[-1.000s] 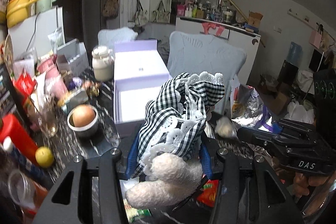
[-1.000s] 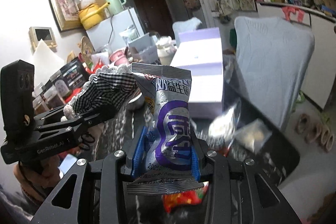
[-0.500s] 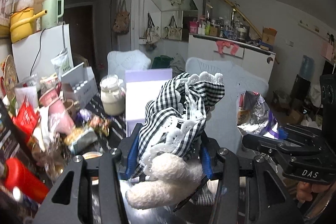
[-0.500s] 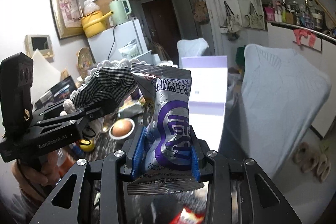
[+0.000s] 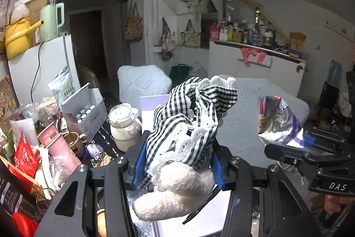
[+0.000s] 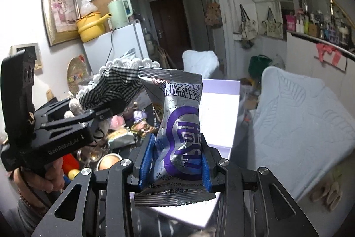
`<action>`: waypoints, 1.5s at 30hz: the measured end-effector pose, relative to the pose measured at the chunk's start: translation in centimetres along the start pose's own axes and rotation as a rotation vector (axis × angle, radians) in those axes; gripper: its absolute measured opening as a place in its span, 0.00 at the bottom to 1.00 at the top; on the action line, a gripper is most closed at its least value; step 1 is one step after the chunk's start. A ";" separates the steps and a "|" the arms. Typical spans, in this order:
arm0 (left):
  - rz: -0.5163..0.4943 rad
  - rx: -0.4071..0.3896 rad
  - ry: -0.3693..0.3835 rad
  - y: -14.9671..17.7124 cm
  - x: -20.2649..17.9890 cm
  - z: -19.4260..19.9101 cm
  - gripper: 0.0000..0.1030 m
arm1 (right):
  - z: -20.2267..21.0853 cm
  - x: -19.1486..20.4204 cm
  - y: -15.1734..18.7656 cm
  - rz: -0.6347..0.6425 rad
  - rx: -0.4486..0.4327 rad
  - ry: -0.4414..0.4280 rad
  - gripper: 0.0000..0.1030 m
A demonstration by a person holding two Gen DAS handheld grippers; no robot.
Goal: Organize soft objects
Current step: 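Lift the doll with the left tool while the right tool carries the bag toward the lavender box, then lower the doll into the lavender box with the left tool while the right tool drops the bag beside it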
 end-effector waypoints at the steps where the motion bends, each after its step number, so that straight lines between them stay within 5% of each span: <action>1: -0.002 0.010 -0.016 0.0 0.1 -0.8 0.47 | -0.8 -0.3 -0.4 0.004 0.006 0.009 0.36; 10: 0.036 0.108 0.008 1.8 0.8 -7.9 0.47 | -6.6 -3.2 -1.5 0.000 0.077 0.086 0.36; 23: 0.027 0.344 0.052 7.2 -0.4 -17.1 0.47 | -14.8 -7.8 2.6 -0.102 0.297 0.104 0.34; 41: 0.050 0.570 0.103 12.7 -1.2 -22.5 0.50 | -18.8 -9.4 4.7 -0.137 0.422 0.128 0.31; 43: 0.057 0.593 0.095 13.0 -1.1 -22.7 0.52 | -18.6 -9.5 4.7 -0.140 0.424 0.136 0.32; 45: 0.054 0.591 0.091 13.0 -1.0 -22.6 0.55 | -18.8 -9.5 4.7 -0.143 0.428 0.150 0.48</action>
Point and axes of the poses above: each gripper's, at about its wrist camera, not at the fingertips, and z roughly against the way its jaws point, x to its left, y to its underside, the point moved 4 cm from there along -z, roughly the way its jaws point, and after that the axes turned 14 degrees about -z, right-handed, at the moved point
